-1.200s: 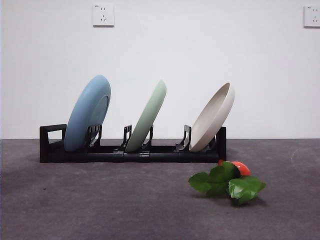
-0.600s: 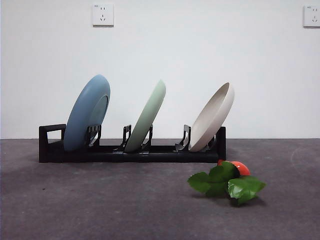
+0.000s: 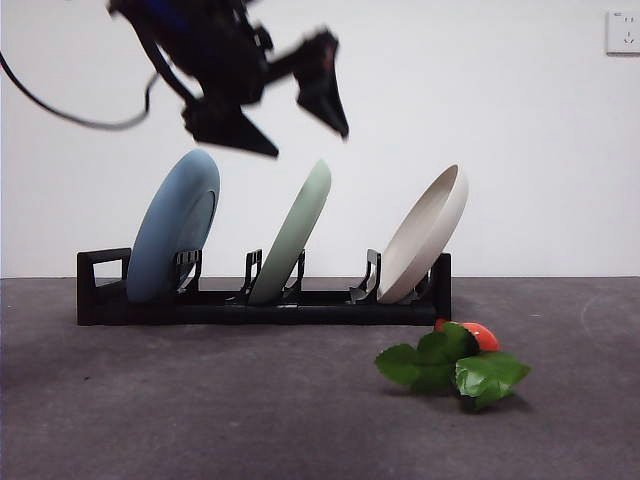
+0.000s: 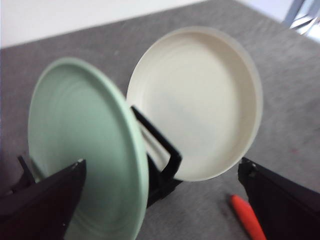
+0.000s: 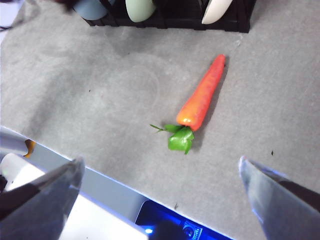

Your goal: Take the green plate from the plate rack,put the plate on the table,take the carrot from the table,put the carrot in the plate

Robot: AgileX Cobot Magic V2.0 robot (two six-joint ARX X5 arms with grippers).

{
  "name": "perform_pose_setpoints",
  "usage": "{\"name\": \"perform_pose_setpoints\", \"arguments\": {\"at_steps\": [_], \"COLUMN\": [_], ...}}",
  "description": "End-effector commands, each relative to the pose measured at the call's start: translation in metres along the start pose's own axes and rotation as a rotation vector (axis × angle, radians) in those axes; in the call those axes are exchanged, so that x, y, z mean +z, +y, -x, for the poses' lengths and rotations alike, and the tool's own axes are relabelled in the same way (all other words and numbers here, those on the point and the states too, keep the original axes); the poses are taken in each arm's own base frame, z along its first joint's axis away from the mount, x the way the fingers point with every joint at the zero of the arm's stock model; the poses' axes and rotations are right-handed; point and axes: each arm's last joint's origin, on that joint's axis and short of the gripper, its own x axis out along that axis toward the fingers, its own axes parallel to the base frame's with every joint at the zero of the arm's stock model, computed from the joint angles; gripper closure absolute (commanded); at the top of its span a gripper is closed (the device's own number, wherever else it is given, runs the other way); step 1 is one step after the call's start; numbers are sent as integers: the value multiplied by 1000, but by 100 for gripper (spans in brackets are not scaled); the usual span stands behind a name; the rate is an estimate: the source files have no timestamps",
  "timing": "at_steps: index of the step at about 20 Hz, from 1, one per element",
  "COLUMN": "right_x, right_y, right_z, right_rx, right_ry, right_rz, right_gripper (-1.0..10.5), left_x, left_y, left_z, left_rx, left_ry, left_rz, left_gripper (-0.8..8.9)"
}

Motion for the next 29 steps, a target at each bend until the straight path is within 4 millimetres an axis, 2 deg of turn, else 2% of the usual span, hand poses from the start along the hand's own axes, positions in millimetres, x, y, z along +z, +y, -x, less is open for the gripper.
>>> {"name": "perform_pose_setpoints", "arguments": {"at_steps": [1,5,6,10,11,12,14,16,23,26,29], "right_x": [0,0,0,0,0,0,0,0,0,0,0], "right_y": [1,1,1,1,1,1,1,1,1,1,1], "right_z": [0,0,0,0,0,0,0,0,0,0,0], "right_rx": [3,3,2,2,2,2,2,3,3,2,3], "right_ry": [0,0,0,0,0,0,0,0,0,0,0], "right_rz": [-1,-1,-1,-1,-1,-1,-1,-1,-1,-1,0], "right_gripper": [254,254,254,254,254,254,254,255,255,255,255], "left_x": [-11,-27,-29,-29,-29,-30,-30,-29,-26,-17,1], "left_y": [1,4,5,4,4,4,3,2,3,3,0], "left_z": [-18,-38,-40,-41,-41,-41,-41,-41,-40,-39,-34], "left_rx": [16,47,75,84,83,82,52,31,2,-44,-101], "left_ry": [10,42,50,40,40,42,44,42,32,9,-30], "left_rz": [-16,-14,-14,-17,-16,-16,-14,-12,22,49,66], "left_gripper": [185,192,231,665,738,761,762,826,822,822,822]}}
